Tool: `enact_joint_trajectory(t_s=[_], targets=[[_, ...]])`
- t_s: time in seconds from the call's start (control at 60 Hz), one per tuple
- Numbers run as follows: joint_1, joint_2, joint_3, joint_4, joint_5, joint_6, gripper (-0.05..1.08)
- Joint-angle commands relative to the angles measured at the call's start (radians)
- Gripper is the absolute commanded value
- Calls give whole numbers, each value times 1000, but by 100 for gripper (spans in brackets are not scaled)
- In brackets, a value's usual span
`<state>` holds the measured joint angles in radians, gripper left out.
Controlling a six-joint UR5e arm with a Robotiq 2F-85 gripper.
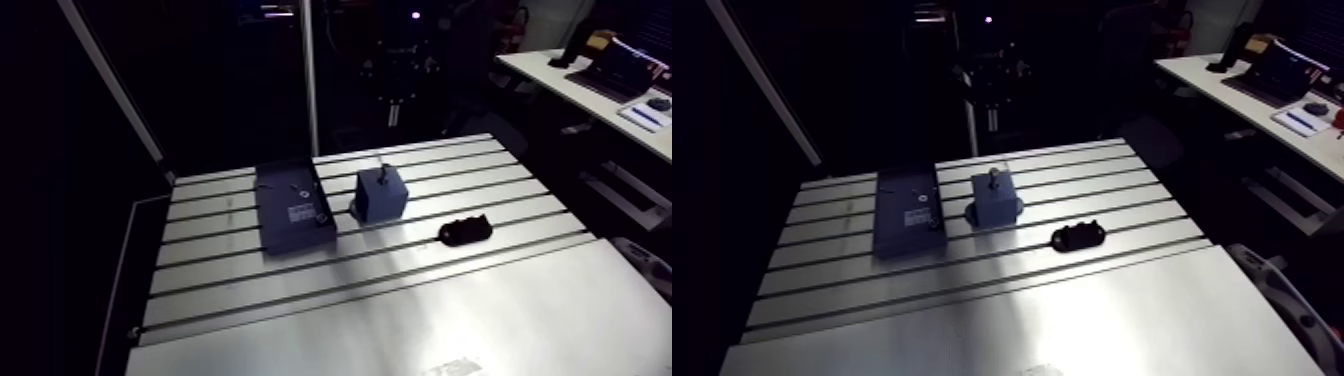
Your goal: Pick up the M10 bolt and insert it into the hex recess until seated.
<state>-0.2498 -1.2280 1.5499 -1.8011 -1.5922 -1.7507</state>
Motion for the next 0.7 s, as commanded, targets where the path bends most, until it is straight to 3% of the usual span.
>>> enact_joint_trajectory(t_s=[0.017, 0.233, 0.383, 0.7], targets=[[4, -12, 33, -4, -1, 10, 107], [0, -35, 70, -10, 1, 10, 108], [-2, -35, 97, -18, -9, 10, 108], [-3, -40, 153, -102, -12, -2, 108]])
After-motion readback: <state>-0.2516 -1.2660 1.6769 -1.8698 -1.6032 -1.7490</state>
